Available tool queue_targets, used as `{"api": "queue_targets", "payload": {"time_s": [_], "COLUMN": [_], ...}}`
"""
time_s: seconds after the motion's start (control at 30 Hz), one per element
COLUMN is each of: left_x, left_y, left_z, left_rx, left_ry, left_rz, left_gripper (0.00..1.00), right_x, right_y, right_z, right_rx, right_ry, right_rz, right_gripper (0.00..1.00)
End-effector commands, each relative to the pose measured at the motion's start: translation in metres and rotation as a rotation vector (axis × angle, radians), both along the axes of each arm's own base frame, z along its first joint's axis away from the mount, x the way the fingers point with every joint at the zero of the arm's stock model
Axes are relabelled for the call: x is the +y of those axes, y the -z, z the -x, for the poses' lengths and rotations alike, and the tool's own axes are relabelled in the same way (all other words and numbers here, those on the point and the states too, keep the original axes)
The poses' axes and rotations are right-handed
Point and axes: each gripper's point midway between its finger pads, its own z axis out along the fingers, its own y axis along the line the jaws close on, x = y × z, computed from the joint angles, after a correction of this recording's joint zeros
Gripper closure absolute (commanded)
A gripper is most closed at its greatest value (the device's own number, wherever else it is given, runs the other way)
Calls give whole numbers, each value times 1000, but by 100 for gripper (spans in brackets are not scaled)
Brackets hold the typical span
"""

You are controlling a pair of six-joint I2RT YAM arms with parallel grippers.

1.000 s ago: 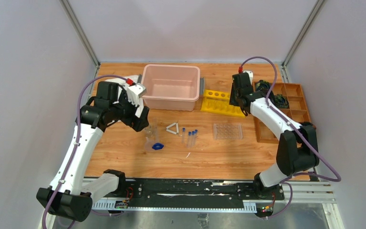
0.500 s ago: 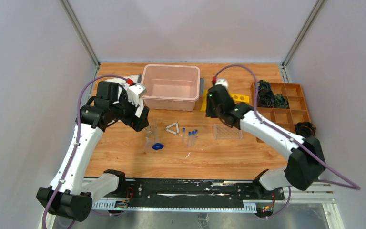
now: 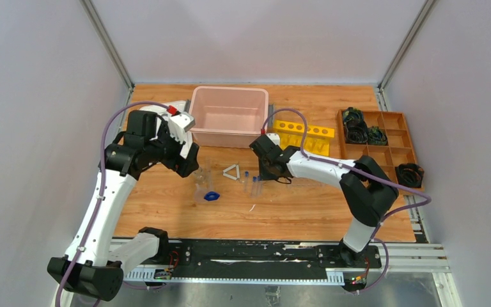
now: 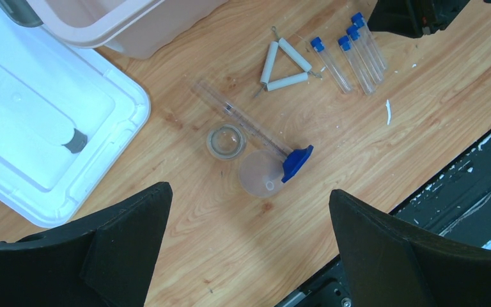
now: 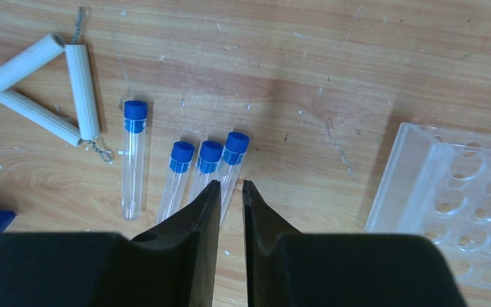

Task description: Organize the chemistry lab equipment

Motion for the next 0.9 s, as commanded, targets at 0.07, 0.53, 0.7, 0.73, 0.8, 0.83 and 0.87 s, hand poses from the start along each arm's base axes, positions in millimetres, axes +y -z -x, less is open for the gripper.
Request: {"api": "queue_targets", "payload": {"time_s": [0.07,0.53,0.7,0.73,0.8,0.83,0.87], "left_x": [-1,-1,-1,0,1,0,-1], "left_y": [-4,-6,-8,-7,-9,-10,-11], "left_z": [0,1,0,-1,-1,-1,0], "left_rx": [-26,-39,-38,-36,-43,-45,-48], "left_ry": [9,16,11,7,2,3,5], "left_rz": [2,0,2,-1,-1,2,7], "left_gripper": [0,0,0,0,0,0,0], "right_x": [7,-4,0,2,2,1,0], "right_y": [18,35,32,30,22,17,10], "right_z": [6,4,4,4,4,4,3], "right_rx": [57,84,107,109,99,89,74], "right_ry": [23,40,28,27,34,37,42], "right_rz": [1,99,88,82,68,63,50], "right_gripper": [77,74,85,88,98,100,100]}}
